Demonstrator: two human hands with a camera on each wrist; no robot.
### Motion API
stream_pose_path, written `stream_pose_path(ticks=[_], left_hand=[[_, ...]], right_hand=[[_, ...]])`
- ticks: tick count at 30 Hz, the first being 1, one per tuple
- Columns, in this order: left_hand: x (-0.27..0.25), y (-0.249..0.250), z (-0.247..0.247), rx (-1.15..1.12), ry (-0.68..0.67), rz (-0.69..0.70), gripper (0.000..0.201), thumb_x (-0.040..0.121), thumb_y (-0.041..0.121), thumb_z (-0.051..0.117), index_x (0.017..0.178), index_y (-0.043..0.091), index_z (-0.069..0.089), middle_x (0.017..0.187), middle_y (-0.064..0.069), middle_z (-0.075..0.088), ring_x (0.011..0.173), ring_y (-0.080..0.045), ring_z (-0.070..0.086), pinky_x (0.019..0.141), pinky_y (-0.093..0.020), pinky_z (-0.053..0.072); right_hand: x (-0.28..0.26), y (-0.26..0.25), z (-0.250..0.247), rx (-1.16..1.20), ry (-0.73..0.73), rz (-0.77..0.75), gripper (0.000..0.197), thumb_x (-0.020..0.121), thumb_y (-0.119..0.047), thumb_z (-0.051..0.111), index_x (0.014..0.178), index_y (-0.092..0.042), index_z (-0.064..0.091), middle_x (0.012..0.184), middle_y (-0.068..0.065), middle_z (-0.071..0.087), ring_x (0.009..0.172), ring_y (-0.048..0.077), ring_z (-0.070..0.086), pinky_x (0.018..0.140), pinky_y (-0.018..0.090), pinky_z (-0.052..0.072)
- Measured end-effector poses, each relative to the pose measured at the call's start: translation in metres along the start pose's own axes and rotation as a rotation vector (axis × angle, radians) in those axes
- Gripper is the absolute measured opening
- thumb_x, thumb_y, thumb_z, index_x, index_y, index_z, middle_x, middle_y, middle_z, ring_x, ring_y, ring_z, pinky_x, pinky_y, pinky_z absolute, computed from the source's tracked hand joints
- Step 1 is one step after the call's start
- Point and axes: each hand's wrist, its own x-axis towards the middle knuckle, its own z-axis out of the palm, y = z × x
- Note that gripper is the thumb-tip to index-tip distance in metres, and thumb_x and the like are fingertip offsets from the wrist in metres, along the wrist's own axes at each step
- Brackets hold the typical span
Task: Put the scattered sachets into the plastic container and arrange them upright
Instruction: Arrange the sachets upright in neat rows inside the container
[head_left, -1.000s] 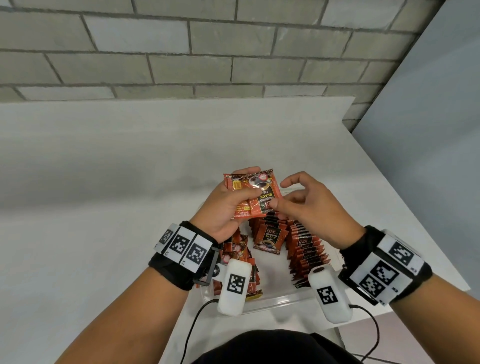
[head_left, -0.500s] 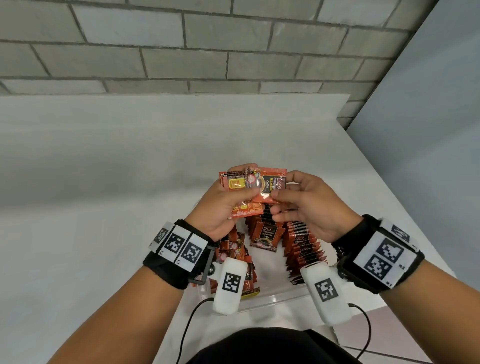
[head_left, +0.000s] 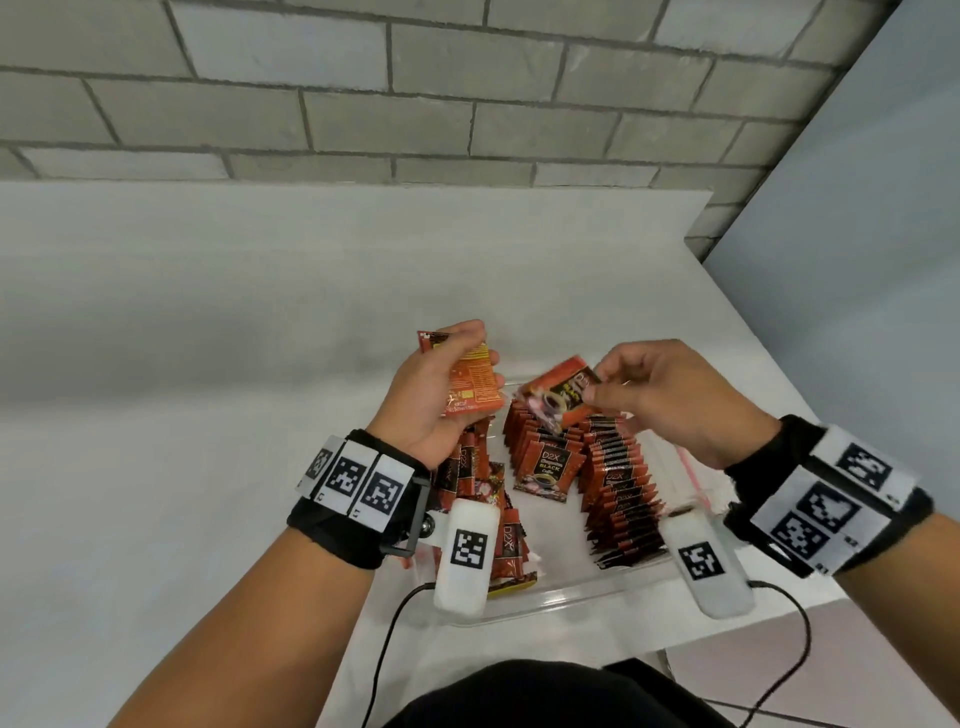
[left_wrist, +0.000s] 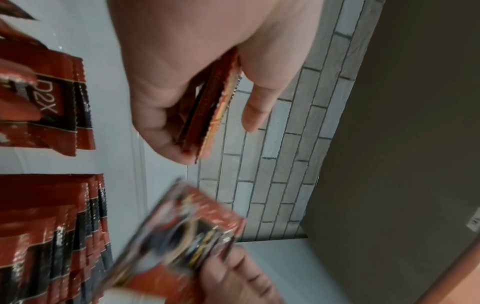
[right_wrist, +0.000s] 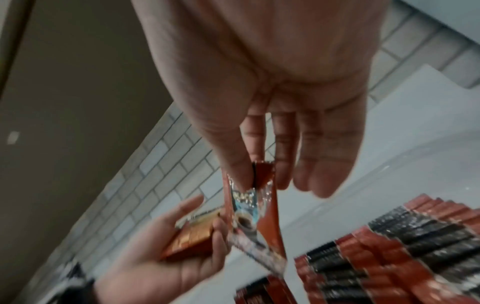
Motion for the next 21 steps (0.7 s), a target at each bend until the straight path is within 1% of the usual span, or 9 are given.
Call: stream_pose_path(ticks=[2,4,5,6,8,10,13,17,21], left_hand=[[0.000,0.001,-0.002,-0.009,0.032,0.002,0.015,0.090,0.021,0.062,0.105,0.018,0.063,0.080,-0.005,0.064,0.061,-0.017,0.062,0.064,-0.034,0.050],[0.001,0.001,-0.003,-0.013,0.031,0.002,0.015,0.091,0.020,0.061,0.106,0.017,0.064,0.080,-0.005,0.064,0.062,-0.018,0.062,0.064,-0.034,0.051],[0.001,0.002,-0.003,-0.013,0.025,0.004,0.015,0.091,0.019,0.060,0.106,0.017,0.064,0.081,-0.005,0.065,0.063,-0.018,0.063,0.064,-0.034,0.051],[0.001,0.001,-0.004,-0.014,0.017,0.003,0.015,0.091,0.019,0.060,0.106,0.018,0.064,0.081,-0.005,0.065,0.064,-0.018,0.062,0.063,-0.034,0.051],[0.001,0.000,-0.003,-0.016,-0.002,0.002,0.016,0.091,0.019,0.059,0.106,0.018,0.064,0.081,-0.005,0.065,0.064,-0.018,0.062,0.063,-0.033,0.051],[0.000,-0.001,-0.002,-0.016,-0.007,-0.001,0.016,0.091,0.019,0.059,0.106,0.018,0.065,0.080,-0.005,0.065,0.063,-0.018,0.062,0.063,-0.033,0.051],[-0.001,-0.001,-0.002,-0.013,-0.007,-0.007,0.018,0.091,0.018,0.059,0.108,0.017,0.065,0.080,-0.005,0.065,0.063,-0.019,0.063,0.065,-0.033,0.050],[-0.001,-0.003,-0.002,0.001,-0.008,-0.011,0.016,0.091,0.016,0.058,0.106,0.018,0.065,0.079,-0.005,0.066,0.063,-0.019,0.063,0.064,-0.033,0.050],[0.000,-0.003,-0.001,0.009,-0.021,-0.014,0.016,0.092,0.015,0.058,0.106,0.018,0.064,0.077,-0.004,0.067,0.062,-0.018,0.064,0.061,-0.031,0.052]], right_hand=[[-0.001,0.007,0.007,-0.289,-0.056,-0.063,0.009,0.082,-0.021,0.073,0.075,-0.021,0.067,0.074,-0.005,0.066,0.064,0.007,0.056,0.061,0.018,0.042],[0.000,0.012,0.016,-0.459,-0.123,-0.120,0.014,0.082,-0.021,0.072,0.072,-0.025,0.063,0.075,-0.008,0.066,0.065,0.003,0.057,0.058,0.010,0.038],[0.002,0.014,0.020,-0.533,-0.162,-0.141,0.018,0.083,-0.020,0.071,0.071,-0.028,0.060,0.076,-0.008,0.067,0.064,0.001,0.057,0.057,0.009,0.038],[0.004,0.016,0.024,-0.608,-0.200,-0.153,0.020,0.083,-0.021,0.070,0.071,-0.029,0.058,0.076,-0.008,0.068,0.064,0.002,0.058,0.057,0.010,0.039],[0.011,0.019,0.029,-0.736,-0.249,-0.152,0.021,0.083,-0.020,0.070,0.071,-0.028,0.055,0.077,-0.005,0.068,0.068,0.010,0.061,0.064,0.021,0.048],[0.017,0.022,0.034,-0.827,-0.293,-0.142,0.018,0.081,-0.018,0.070,0.072,-0.023,0.056,0.077,-0.005,0.068,0.073,0.014,0.062,0.066,0.026,0.049],[0.024,0.025,0.040,-0.909,-0.368,-0.133,0.024,0.079,-0.018,0.073,0.068,-0.024,0.053,0.073,-0.009,0.060,0.072,0.013,0.057,0.063,0.025,0.045],[0.029,0.026,0.046,-0.952,-0.403,-0.143,0.017,0.080,-0.022,0.074,0.075,-0.020,0.057,0.070,-0.010,0.055,0.070,0.013,0.054,0.055,0.019,0.037],[0.032,0.029,0.048,-1.012,-0.410,-0.152,0.028,0.079,-0.023,0.073,0.067,-0.026,0.048,0.069,-0.010,0.051,0.075,0.016,0.056,0.062,0.026,0.044]])
